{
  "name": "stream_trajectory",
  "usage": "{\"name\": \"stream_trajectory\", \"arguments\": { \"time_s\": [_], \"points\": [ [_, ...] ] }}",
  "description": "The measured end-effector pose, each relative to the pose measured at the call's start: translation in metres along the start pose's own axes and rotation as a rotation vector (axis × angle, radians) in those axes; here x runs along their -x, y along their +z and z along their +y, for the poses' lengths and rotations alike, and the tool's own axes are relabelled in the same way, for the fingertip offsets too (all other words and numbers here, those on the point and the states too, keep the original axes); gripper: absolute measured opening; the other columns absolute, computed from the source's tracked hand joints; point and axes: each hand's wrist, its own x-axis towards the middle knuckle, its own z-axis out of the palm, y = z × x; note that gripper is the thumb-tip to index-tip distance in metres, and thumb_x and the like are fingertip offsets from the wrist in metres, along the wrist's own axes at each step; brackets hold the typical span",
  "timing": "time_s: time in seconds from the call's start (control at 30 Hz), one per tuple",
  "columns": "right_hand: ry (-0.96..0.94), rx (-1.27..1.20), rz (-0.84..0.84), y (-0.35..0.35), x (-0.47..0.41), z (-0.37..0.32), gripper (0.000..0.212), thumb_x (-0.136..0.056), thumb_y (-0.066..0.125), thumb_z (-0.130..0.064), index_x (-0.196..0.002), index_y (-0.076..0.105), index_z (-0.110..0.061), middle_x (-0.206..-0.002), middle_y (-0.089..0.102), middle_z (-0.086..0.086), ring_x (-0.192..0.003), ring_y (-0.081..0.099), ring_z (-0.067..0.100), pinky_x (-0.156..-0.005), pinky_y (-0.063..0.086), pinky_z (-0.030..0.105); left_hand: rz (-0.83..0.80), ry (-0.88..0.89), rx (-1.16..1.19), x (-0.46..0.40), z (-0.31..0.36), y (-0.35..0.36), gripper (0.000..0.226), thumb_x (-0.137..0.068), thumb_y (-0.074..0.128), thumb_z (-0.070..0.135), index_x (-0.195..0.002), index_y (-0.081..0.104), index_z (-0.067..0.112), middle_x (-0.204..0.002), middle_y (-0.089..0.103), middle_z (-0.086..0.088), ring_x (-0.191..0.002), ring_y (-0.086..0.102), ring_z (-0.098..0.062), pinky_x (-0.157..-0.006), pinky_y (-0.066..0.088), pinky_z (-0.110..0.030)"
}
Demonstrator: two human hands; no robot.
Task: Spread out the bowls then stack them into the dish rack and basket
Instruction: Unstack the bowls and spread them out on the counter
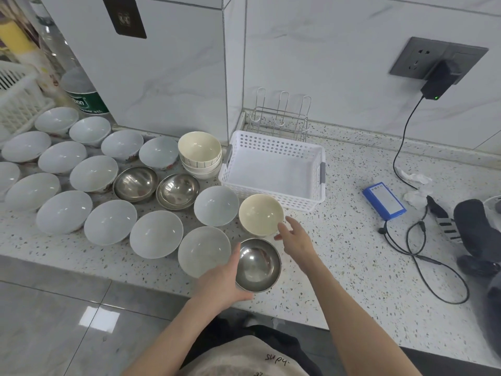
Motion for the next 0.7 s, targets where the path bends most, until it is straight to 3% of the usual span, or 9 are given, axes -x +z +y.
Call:
{"name": "stream_trajectory", "arguments": {
  "time_s": [0.13, 0.27, 0.7],
  "points": [
    [-0.027, 0.065, -0.023, 0.0022, -0.0041, -0.0075, 0.050, -0.095, 0.048, -0.032, -0.144, 0.040, -0.026, -0.084, 0.071, -0.007, -0.081, 0.061, 0.006, -0.065, 0.046, 0.029, 0.015, 0.005, -0.030, -0.0029, 0.0054, 0.0031, 0.118, -0.075, 0.074, 0.057, -0.154, -0.010, 0.035, -0.112, 0.068, 0.003, -0.093, 0.066, -0.017, -0.065, 0.044, -0.027],
    [-0.021, 0.076, -0.015, 0.0025, -0.0051, -0.0077, 0.050, -0.093, 0.050, -0.026, -0.142, 0.041, -0.025, -0.082, 0.071, -0.006, -0.081, 0.058, 0.003, -0.067, 0.042, 0.030, 0.023, -0.007, -0.023, -0.0047, 0.0064, 0.0044, 0.116, -0.074, 0.074, 0.057, -0.154, -0.006, 0.034, -0.111, 0.068, 0.002, -0.096, 0.066, -0.020, -0.067, 0.043, -0.028],
    [-0.012, 0.110, -0.028, 0.0031, -0.0046, -0.0074, 0.054, -0.095, 0.050, -0.029, -0.147, 0.035, -0.024, -0.087, 0.071, -0.005, -0.081, 0.061, 0.014, -0.078, 0.051, 0.038, 0.012, -0.036, -0.010, -0.0056, 0.0054, 0.0063, 0.122, -0.072, 0.076, 0.058, -0.153, -0.013, 0.037, -0.115, 0.067, 0.001, -0.099, 0.066, -0.020, -0.068, 0.044, -0.028]
  ]
}}
